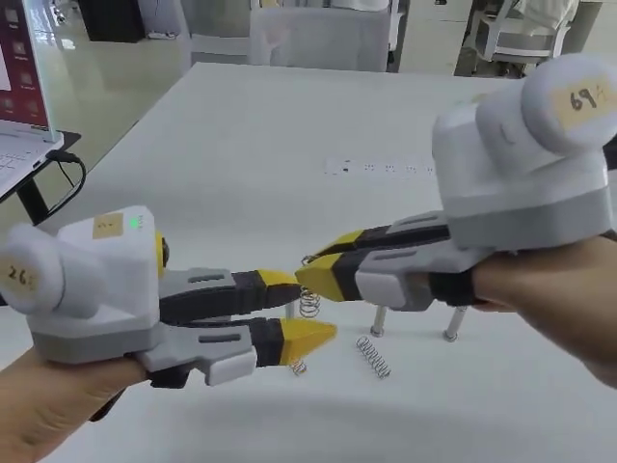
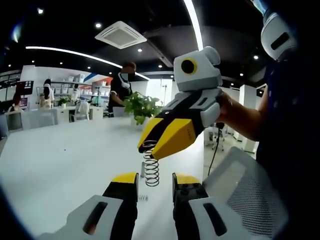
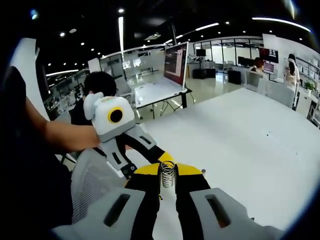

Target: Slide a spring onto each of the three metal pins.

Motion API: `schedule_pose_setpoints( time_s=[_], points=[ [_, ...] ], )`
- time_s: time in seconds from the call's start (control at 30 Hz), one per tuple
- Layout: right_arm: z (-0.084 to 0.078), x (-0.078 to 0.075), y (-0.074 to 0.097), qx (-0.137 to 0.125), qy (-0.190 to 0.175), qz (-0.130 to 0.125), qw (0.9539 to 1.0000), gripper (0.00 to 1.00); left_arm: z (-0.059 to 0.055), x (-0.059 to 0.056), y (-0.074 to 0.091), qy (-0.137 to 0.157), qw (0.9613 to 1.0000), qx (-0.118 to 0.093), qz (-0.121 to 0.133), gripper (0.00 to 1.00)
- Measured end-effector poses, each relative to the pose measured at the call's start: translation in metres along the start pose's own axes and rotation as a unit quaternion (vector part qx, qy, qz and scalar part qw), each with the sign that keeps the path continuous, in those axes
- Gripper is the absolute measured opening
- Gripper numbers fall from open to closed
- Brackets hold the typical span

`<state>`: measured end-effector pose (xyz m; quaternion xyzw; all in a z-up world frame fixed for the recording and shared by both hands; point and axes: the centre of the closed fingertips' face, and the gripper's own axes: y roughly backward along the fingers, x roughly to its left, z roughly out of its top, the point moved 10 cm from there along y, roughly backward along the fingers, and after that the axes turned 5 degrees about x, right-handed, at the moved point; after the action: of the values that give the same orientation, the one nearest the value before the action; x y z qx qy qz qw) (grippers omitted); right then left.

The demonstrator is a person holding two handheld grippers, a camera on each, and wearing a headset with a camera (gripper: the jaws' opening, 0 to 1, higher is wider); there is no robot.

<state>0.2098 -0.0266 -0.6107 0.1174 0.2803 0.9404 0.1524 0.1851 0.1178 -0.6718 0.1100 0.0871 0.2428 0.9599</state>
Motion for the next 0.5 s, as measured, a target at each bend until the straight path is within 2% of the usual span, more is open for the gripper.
schedule_pose_setpoints(
  time_s=[0.27,0.5],
  points=[
    [-0.0002,0.0027,-0.0002,0.000,0.001,0.004,1.0000,0.08,-0.0013,0.0002,-0.0003,-0.003,1.0000,-0.001,0.000,0.03],
    [-0.0034,0.0035,-0.0004,0.010,0.005,0.007,0.9999,0.08,-0.0042,-0.0007,-0.0005,-0.013,0.9999,0.009,0.000,0.03]
  ],
)
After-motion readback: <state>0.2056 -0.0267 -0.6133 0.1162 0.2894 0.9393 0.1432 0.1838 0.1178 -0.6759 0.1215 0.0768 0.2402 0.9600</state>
